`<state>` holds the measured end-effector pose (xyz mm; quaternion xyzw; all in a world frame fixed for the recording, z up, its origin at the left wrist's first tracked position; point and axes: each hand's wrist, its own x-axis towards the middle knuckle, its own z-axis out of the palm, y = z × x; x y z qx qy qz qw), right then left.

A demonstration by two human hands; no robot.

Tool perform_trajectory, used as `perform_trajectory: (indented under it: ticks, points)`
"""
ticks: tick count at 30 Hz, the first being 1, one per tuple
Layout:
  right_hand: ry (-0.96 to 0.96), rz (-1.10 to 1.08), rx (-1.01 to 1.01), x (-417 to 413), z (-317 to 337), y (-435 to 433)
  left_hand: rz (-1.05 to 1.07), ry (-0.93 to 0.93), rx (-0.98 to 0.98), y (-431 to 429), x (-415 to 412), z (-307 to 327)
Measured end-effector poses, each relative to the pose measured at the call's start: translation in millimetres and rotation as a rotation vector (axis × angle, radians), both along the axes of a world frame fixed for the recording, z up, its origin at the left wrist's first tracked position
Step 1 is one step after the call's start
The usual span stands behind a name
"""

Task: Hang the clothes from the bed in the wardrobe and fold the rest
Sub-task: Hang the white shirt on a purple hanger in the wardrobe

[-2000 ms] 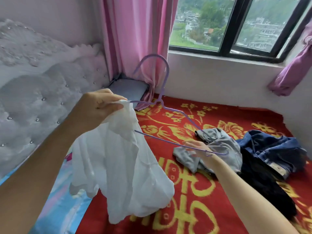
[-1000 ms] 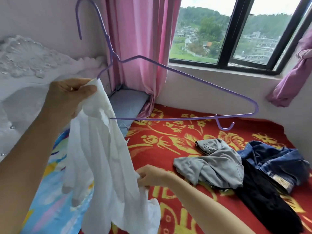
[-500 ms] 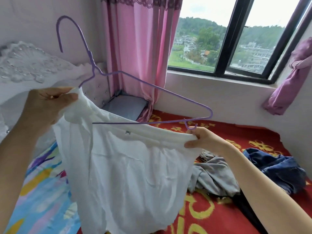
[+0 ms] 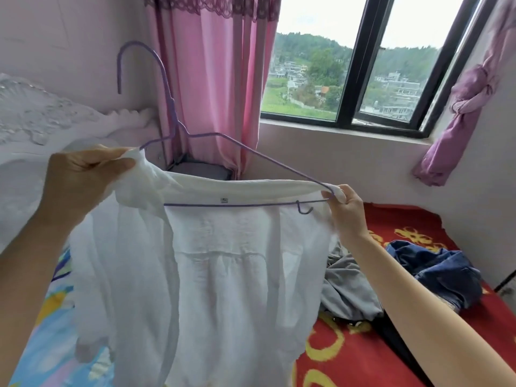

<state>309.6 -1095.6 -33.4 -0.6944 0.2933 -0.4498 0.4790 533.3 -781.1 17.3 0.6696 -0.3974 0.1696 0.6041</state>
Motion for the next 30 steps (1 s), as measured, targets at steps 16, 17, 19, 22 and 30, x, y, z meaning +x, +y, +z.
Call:
perform_trajectory:
  ticks: [16, 17, 19, 22, 30]
  points:
    - [0.265, 0.079, -0.592, -6.7, 40.8, 65.6, 0.594, -0.402, 0.172, -26.3, -27.9, -69.1]
    - [0.291, 0.172, -0.587, -9.3, 38.0, 74.0, 0.605, -0.385, 0.142, -26.2, -27.2, -68.5]
    - [0.467, 0.476, -0.529, -16.3, 35.7, 83.9, 0.603, -0.368, 0.073, -24.5, -25.8, -65.7]
    - [0.582, 0.676, -0.569, -26.1, 35.0, 77.6, 0.513, -0.405, -0.031, -14.9, -23.6, -59.0]
    - [0.530, 0.303, -0.810, -10.3, 61.3, 45.6, 0.277, -0.371, 0.015, -6.1, -29.3, -33.3]
